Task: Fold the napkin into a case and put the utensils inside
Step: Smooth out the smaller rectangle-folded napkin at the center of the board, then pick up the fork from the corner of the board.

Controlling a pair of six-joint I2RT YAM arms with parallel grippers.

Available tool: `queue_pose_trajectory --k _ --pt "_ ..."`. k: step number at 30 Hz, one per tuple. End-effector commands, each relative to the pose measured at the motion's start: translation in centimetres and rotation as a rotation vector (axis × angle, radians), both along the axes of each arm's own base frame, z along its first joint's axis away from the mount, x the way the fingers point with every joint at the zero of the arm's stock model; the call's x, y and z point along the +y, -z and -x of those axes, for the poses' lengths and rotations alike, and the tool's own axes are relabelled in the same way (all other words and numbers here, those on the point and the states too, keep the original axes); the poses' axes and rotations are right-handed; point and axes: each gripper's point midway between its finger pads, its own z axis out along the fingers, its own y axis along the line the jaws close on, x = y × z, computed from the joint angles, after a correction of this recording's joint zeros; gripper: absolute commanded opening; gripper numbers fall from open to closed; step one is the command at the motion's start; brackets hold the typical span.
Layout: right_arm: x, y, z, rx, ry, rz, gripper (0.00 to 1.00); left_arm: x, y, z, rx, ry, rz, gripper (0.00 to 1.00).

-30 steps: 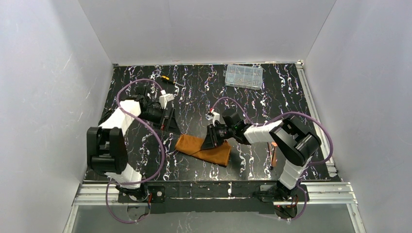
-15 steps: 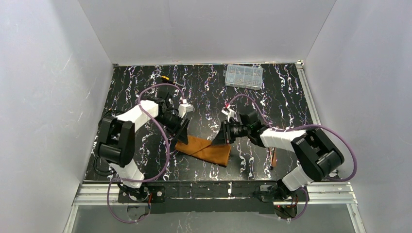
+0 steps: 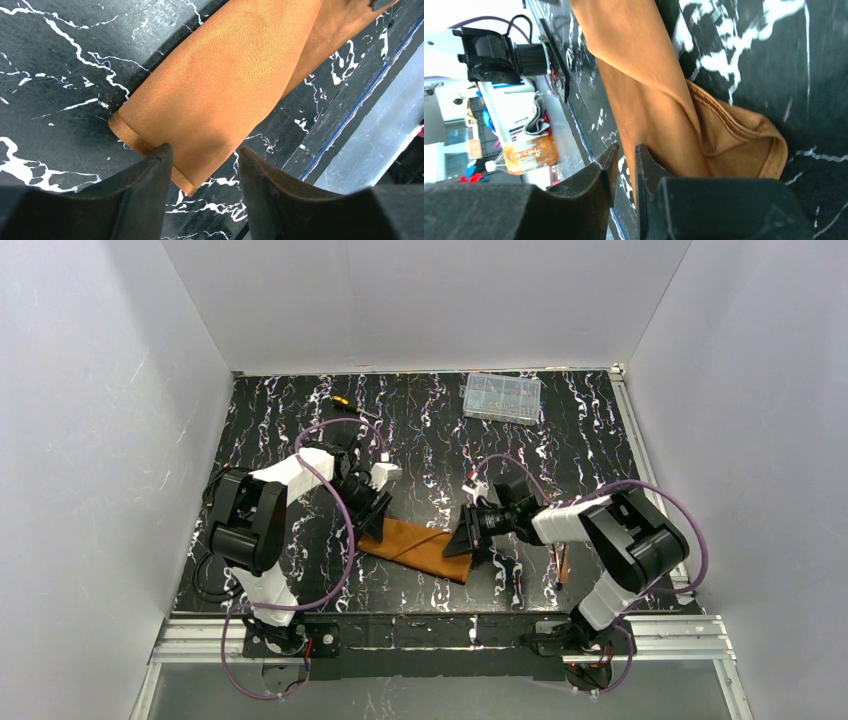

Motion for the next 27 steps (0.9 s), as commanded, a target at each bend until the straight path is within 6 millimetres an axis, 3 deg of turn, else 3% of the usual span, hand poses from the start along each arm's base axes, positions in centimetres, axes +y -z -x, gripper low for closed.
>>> queue_pose_trajectory --k 1,3,4,5,6,9,11,13,16,21,22,25,27 --pt "0.6 -5.4 -3.2 -0.183 -0.032 -0.011 0.31 -0.1 -2.2 -0.7 -0.067 -0.002 0.006 0.57" --pt "0.0 -7.8 -4.8 -0.255 -0.011 0.041 0.41 -0.3 -4.8 -2.1 -0.141 -0.012 0.012 0.7" --pt "-0.4 -9.3 -5.6 -0.3 0.003 0.068 0.55 -0.3 -6.4 -3.0 -0.186 -0.025 0.012 0.78" --pt "-0.9 -10.3 -6.5 -0.331 0.023 0.11 0.87 -0.3 -8.1 -3.7 -0.223 -0.033 0.009 0.84" --pt "-1.6 -11.2 -7.5 -0.363 0.049 0.154 0.97 -0.3 -10.0 -4.3 -0.257 -0.043 0.002 0.89" --pt "-4.8 -12.7 -10.4 -0.434 0.17 0.339 0.99 0.6 -15.2 -5.5 -0.355 -0.077 -0.038 0.99" --pt "-7.0 -13.7 -12.0 -0.471 0.247 0.423 0.99 1.9 -17.4 -6.5 -0.437 -0.149 -0.103 0.99" --pt "-9.0 -13.7 -13.3 -0.439 0.385 0.485 0.99 2.7 -18.9 -6.3 -0.488 -0.146 -0.125 0.99" --pt "-11.5 -13.1 -14.5 -0.377 0.486 0.518 0.98 4.2 -19.5 -6.2 -0.537 -0.205 -0.177 0.99" --pt "-20.0 -12.8 -17.2 -0.433 0.805 0.879 0.98 4.7 -19.2 -4.6 -0.533 -0.189 -0.173 0.99" --pt "-21.3 -12.0 -17.4 -0.426 0.807 0.967 0.94 4.9 -19.2 -4.5 -0.53 -0.185 -0.18 0.98" --pt "-22.8 -9.5 -17.5 -0.379 0.732 1.113 0.7 4.9 -19.0 -4.1 -0.513 -0.171 -0.184 0.98" --pt "-23.4 -7.9 -17.6 -0.341 0.711 1.136 0.68 4.7 -19.0 -3.8 -0.498 -0.17 -0.175 0.97"
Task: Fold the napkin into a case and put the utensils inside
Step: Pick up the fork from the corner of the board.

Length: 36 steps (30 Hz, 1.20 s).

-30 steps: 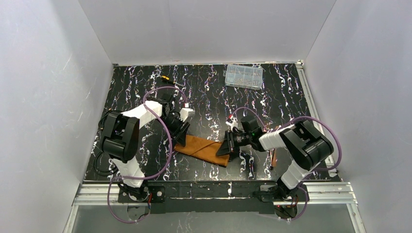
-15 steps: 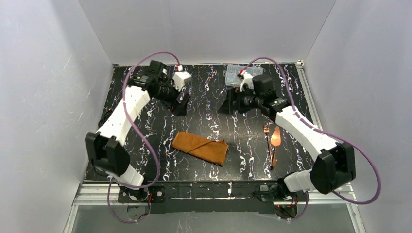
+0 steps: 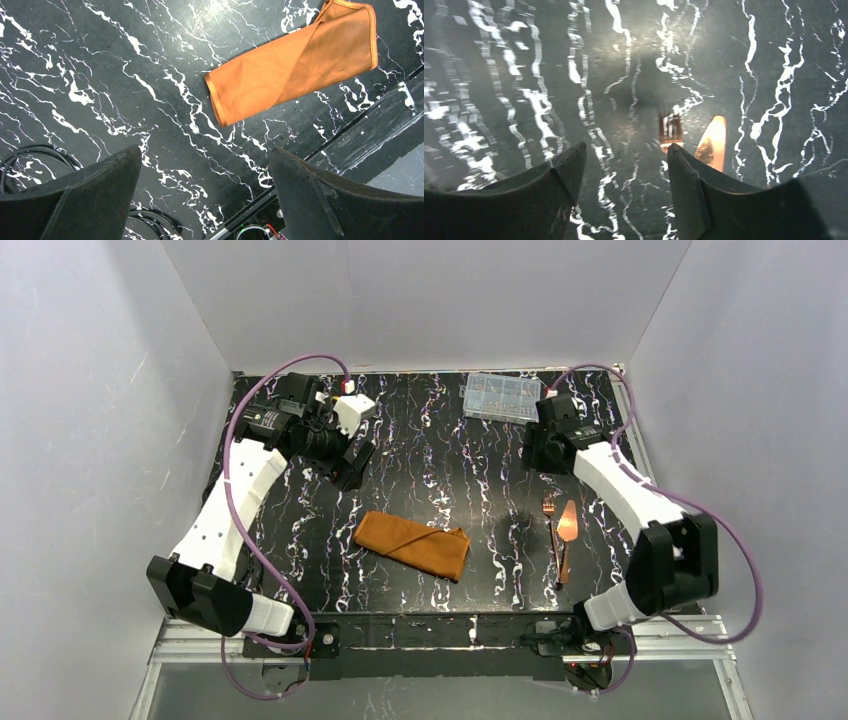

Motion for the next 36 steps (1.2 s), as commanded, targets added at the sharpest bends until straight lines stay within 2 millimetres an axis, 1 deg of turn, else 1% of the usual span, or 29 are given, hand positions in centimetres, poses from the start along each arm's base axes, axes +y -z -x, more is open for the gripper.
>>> queue_pose_trajectory --k 1,4,6,8,10,12,15,18,21,23,25,29,32,33,36 --pt "-3.9 2.7 -0.2 0.09 0.073 0.167 0.67 0.5 0.3 1.4 0.048 -0.003 -0.009 0.97" --pt "-4.9 4.6 -0.1 0.121 0.094 0.157 0.63 0.6 0.6 1.6 0.06 -0.009 -0.012 0.97" --pt "-5.4 5.7 0.0 0.15 0.104 0.16 0.62 0.7 0.7 1.7 0.066 -0.004 -0.02 0.97" --pt "-5.7 6.7 0.1 0.17 0.109 0.157 0.65 0.7 0.9 1.9 0.078 0.003 -0.022 0.97" --pt "-5.9 7.6 0.2 0.187 0.111 0.142 0.71 0.6 0.9 1.9 0.084 0.005 -0.022 0.97" --pt "-5.5 8.7 0.5 0.209 0.096 0.113 0.77 0.5 0.8 1.9 0.085 0.007 -0.016 0.97" --pt "-4.7 10.4 0.8 0.238 0.078 0.074 0.78 0.4 0.9 2.0 0.096 0.006 -0.012 0.97" --pt "-3.8 11.8 0.7 0.259 0.069 0.035 0.75 0.5 0.9 2.1 0.106 0.005 -0.015 0.97" --pt "-3.4 12.5 0.1 0.264 0.069 0.02 0.71 0.7 1.1 2.2 0.109 -0.002 -0.028 0.97" --pt "-3.2 12.6 -0.4 0.257 0.07 0.008 0.62 0.8 1.2 2.3 0.114 -0.002 -0.033 0.97" --pt "-3.1 12.8 -0.5 0.261 0.077 0.004 0.51 0.9 1.3 2.4 0.119 -0.003 -0.037 0.96" --pt "-2.9 13.1 -0.5 0.273 0.088 -0.012 0.24 1.2 1.3 2.3 0.116 -0.01 -0.053 0.96" --pt "-2.9 13.0 -0.4 0.27 0.105 -0.015 0.06 1.1 1.4 2.2 0.128 -0.012 -0.057 0.96" --pt "-2.9 12.9 -0.4 0.268 0.107 -0.017 0.02 1.0 1.4 2.2 0.133 -0.011 -0.053 0.96" --pt "-2.8 11.9 -0.8 0.243 0.119 -0.028 0.01 0.6 1.3 2.1 0.156 -0.015 -0.038 0.96"
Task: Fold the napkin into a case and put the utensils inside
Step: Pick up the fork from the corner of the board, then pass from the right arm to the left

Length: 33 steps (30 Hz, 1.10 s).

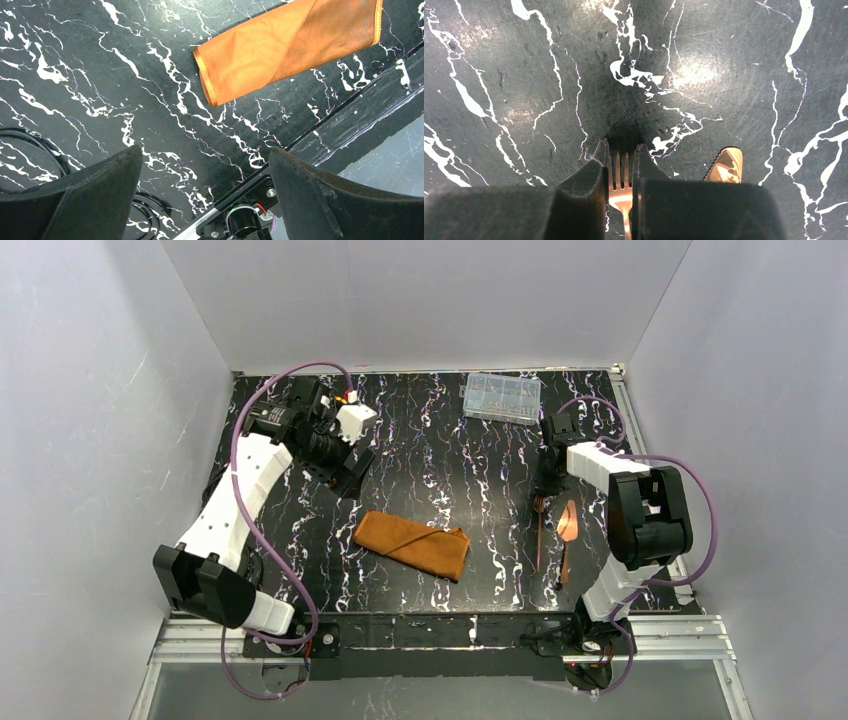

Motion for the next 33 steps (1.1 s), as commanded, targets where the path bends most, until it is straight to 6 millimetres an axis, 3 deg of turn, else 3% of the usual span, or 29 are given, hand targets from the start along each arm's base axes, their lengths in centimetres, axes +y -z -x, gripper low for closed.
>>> queue_pose_trajectory --k 1,7,12,17,21,25,29,33 --pt "0.5 -0.8 -0.6 -0.019 0.039 -0.036 0.01 -0.2 -0.4 0.3 0.047 -0.015 0.011 0.96" --pt "1.4 -5.8 -1.6 -0.149 0.125 -0.124 0.01 -2.4 -1.5 0.3 0.112 -0.028 0.122 0.92" --pt "3.6 -10.5 -2.3 -0.268 0.189 -0.268 0.01 -6.5 -3.9 0.2 0.152 -0.028 0.347 0.94" --pt "6.7 -15.4 -2.7 -0.375 0.235 -0.407 0.01 -11.0 -5.9 0.9 0.14 0.083 0.533 0.98" --pt "10.0 -20.0 -3.0 -0.461 0.247 -0.55 0.01 -14.3 -5.5 2.9 0.043 0.242 0.57 0.98" --pt "13.4 -23.5 -2.5 -0.515 0.223 -0.654 0.01 -17.2 -4.5 3.9 0.09 0.286 0.575 0.99" --pt "15.0 -26.2 -2.0 -0.565 0.231 -0.706 0.01 -19.1 -3.3 3.5 0.085 0.29 0.565 0.98" --pt "15.7 -28.1 -1.7 -0.596 0.251 -0.746 0.01 -20.5 -2.6 4.5 0.106 0.295 0.579 0.98"
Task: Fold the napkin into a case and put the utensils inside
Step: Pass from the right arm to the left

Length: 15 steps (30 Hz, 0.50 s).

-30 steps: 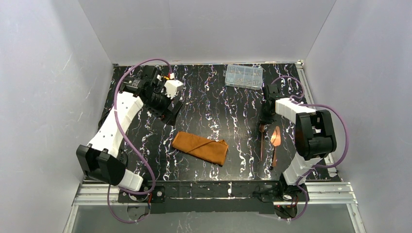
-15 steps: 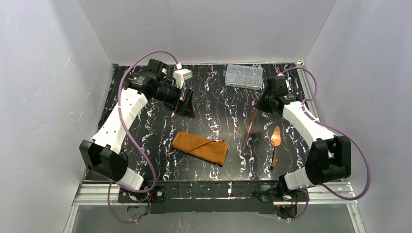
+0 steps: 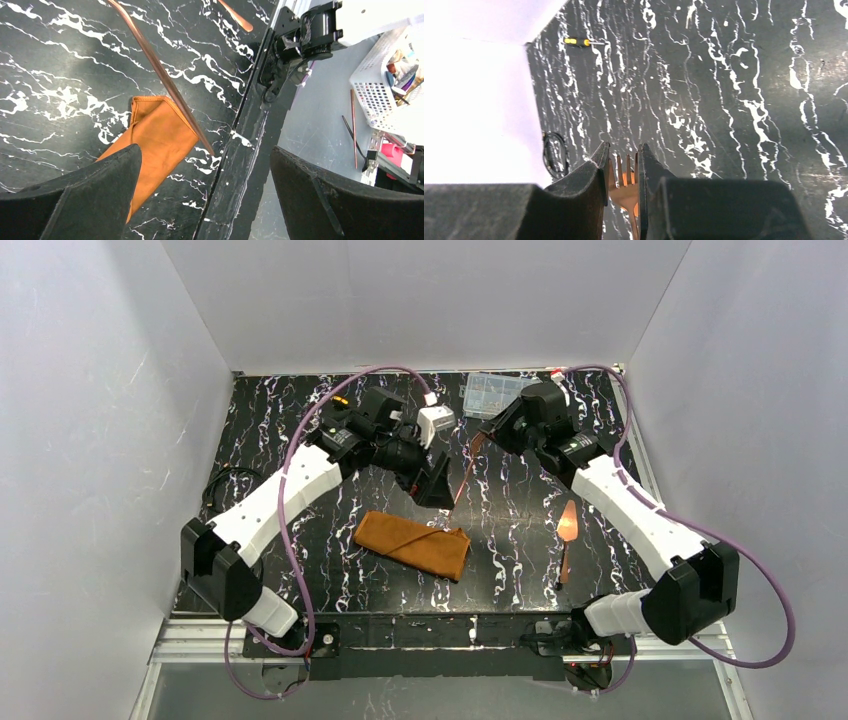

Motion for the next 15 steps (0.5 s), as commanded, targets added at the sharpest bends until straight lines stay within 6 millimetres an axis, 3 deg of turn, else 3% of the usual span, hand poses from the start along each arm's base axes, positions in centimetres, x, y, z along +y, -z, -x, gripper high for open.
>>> queue_pose_trajectory --k 1,7,9,11,15 --pt "0.4 -6.2 -0.7 -0.123 0.082 -0.134 0.01 -1.4 1.1 0.6 -0.001 -0.002 0.004 0.98" --pt "1.3 -7.0 -0.4 -0.119 0.077 -0.219 0.01 -1.1 3.0 0.3 -0.042 -0.02 -0.05 0.98" --pt "1.4 -7.2 -0.3 -0.123 0.085 -0.234 0.01 -1.2 3.1 0.5 -0.025 -0.01 -0.043 0.87" --pt "1.3 -7.5 -0.2 -0.132 0.093 -0.243 0.01 -1.4 2.9 1.0 -0.01 0.012 -0.028 0.64" --pt "1.4 -7.7 -0.1 -0.138 0.088 -0.25 0.01 -1.1 2.5 1.3 -0.045 0.062 -0.028 0.0"
